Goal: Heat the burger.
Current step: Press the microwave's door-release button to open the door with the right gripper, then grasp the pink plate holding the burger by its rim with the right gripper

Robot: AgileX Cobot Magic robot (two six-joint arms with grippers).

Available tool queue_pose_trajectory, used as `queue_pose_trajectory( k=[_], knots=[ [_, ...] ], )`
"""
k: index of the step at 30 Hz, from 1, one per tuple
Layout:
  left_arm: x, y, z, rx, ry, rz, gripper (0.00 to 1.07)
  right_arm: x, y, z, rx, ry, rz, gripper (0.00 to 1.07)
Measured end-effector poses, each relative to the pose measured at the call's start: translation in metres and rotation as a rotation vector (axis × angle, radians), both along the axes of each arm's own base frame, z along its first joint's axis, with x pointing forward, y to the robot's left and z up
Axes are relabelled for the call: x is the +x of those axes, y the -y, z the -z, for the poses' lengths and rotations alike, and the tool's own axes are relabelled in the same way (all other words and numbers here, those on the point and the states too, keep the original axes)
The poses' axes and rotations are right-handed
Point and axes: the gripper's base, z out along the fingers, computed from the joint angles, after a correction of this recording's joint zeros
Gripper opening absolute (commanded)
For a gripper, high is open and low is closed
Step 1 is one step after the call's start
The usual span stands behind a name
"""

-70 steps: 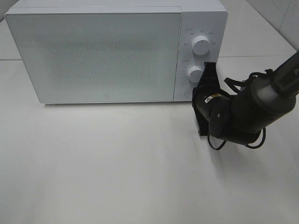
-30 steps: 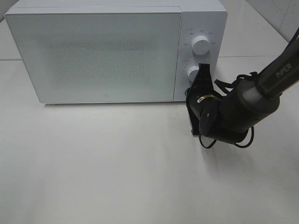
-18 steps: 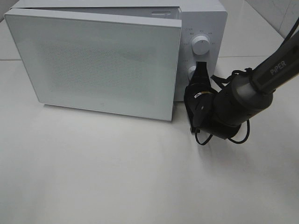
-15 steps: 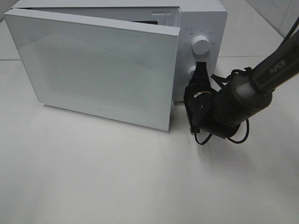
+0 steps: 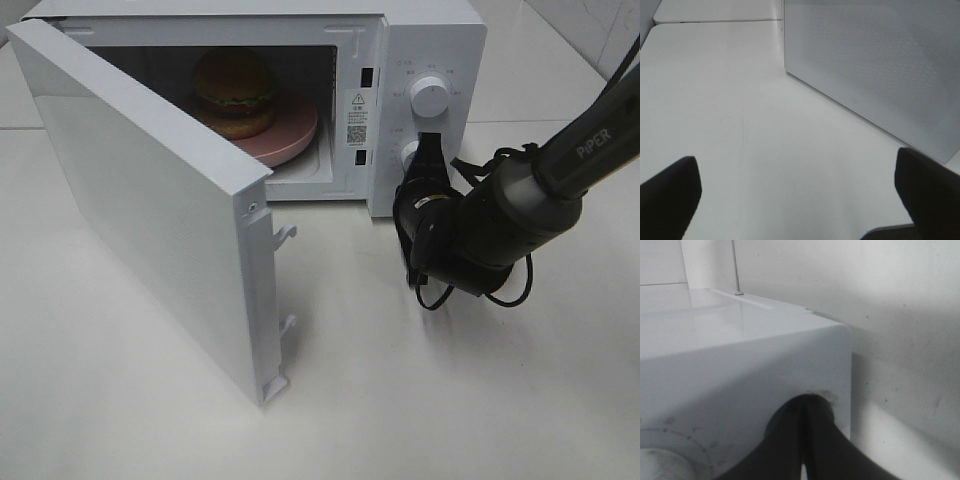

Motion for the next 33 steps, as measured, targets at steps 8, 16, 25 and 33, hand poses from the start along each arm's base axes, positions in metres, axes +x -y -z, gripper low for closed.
queue_pose_trajectory(
  k=[8,16,25,33],
  knots=[
    [0.0,0.0,0.0,0.0,0.0,0.0,0.99,-0.002,-0.001,0.001,0.003,-0.008,0.0,0.0],
    [0.0,0.0,0.0,0.0,0.0,0.0,0.99,-0.005,-0.001,-0.002,-0.001,-0.003,-0.009,0.0],
    [0.0,0.0,0.0,0.0,0.0,0.0,0.99,-0.014,0.001,-0.01,0.007,-0.033,-0.041,0.0],
    [0.0,0.0,0.0,0.0,0.001,0.0,0.99,-0.034,0.006,-0.009,-0.024,-0.145,-0.109,0.0]
  ],
)
